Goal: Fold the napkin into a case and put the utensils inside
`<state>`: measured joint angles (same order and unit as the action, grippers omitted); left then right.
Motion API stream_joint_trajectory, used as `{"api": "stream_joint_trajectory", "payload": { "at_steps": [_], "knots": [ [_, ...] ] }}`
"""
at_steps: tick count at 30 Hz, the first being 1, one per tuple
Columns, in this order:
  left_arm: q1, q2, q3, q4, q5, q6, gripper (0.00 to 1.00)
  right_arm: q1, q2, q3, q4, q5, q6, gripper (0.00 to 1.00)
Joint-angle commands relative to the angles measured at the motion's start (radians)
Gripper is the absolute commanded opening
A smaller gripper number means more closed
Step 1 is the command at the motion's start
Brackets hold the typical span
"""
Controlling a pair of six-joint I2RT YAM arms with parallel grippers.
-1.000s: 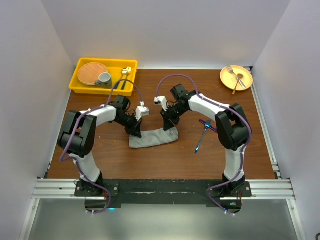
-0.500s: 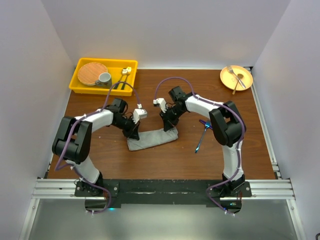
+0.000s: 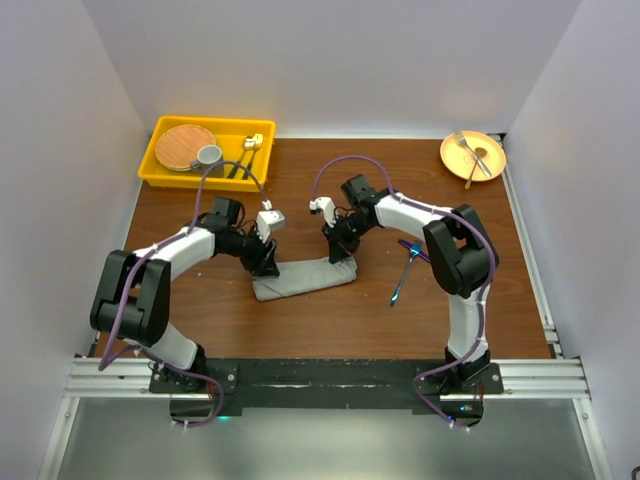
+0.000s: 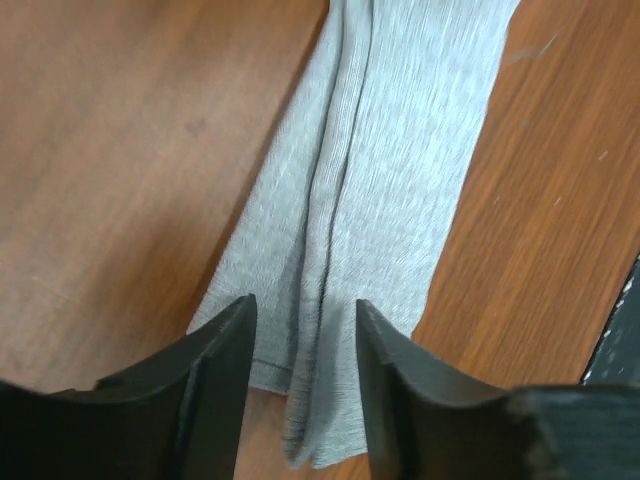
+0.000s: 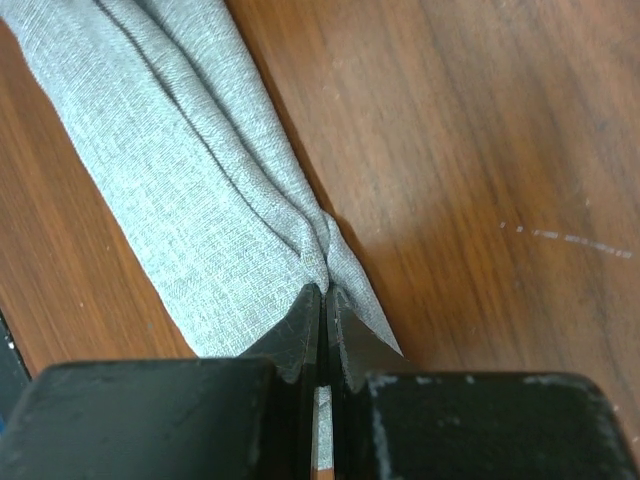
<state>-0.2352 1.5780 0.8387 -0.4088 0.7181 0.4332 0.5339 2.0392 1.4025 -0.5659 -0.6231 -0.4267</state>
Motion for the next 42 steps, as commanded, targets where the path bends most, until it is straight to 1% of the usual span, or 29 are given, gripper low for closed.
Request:
{"api": "stream_joint_trajectory", "payload": {
  "at_steps": [1,6,9,12,20,24,27,31,34,37,38,40,41,42],
  "knots": [
    [-0.007,-0.096,-0.004,0.26,0.147,-0.135,0.56,-0.011,-0.079,-0.031,0.024,-0.032,-0.009,0.0],
    [-0.096,-0.006,0.031,0.393,0.176,-0.226,0.61,-0.017,-0.129,-0.059,0.049,-0.087,0.006,0.0],
    [-0.122,0.052,0.04,0.49,0.179,-0.306,0.62,-0.026,-0.146,-0.063,0.047,-0.107,0.008,0.0],
    [-0.134,0.106,0.06,0.548,0.19,-0.402,0.63,-0.037,-0.165,-0.071,0.044,-0.125,0.008,0.0],
    [-0.182,0.178,0.082,0.7,0.181,-0.516,0.63,-0.04,-0.172,-0.082,0.034,-0.164,-0.004,0.0],
    [-0.207,0.224,0.103,0.716,0.195,-0.54,0.63,-0.038,-0.175,-0.082,0.031,-0.173,-0.007,0.0],
    [-0.227,0.244,0.119,0.699,0.201,-0.55,0.61,-0.04,-0.175,-0.077,0.031,-0.173,-0.007,0.0],
    [-0.234,0.251,0.108,0.685,0.196,-0.564,0.59,-0.043,-0.172,-0.074,0.026,-0.176,-0.007,0.0],
    [-0.239,0.246,0.097,0.683,0.198,-0.565,0.56,-0.048,-0.171,-0.069,0.021,-0.187,-0.009,0.0],
    [-0.253,0.254,0.103,0.659,0.167,-0.553,0.57,-0.049,-0.171,-0.068,0.021,-0.196,-0.012,0.0],
    [-0.256,0.254,0.1,0.66,0.158,-0.556,0.59,-0.049,-0.169,-0.068,0.021,-0.196,-0.014,0.0],
    [-0.254,0.254,0.083,0.697,0.149,-0.615,0.6,-0.049,-0.172,-0.071,0.018,-0.198,-0.015,0.0],
    [-0.245,0.255,0.059,0.755,0.158,-0.648,0.6,-0.049,-0.172,-0.074,0.018,-0.199,-0.015,0.0],
    [-0.24,0.255,0.044,0.795,0.167,-0.713,0.59,-0.049,-0.174,-0.074,0.017,-0.199,-0.015,0.0]
  ]
}}
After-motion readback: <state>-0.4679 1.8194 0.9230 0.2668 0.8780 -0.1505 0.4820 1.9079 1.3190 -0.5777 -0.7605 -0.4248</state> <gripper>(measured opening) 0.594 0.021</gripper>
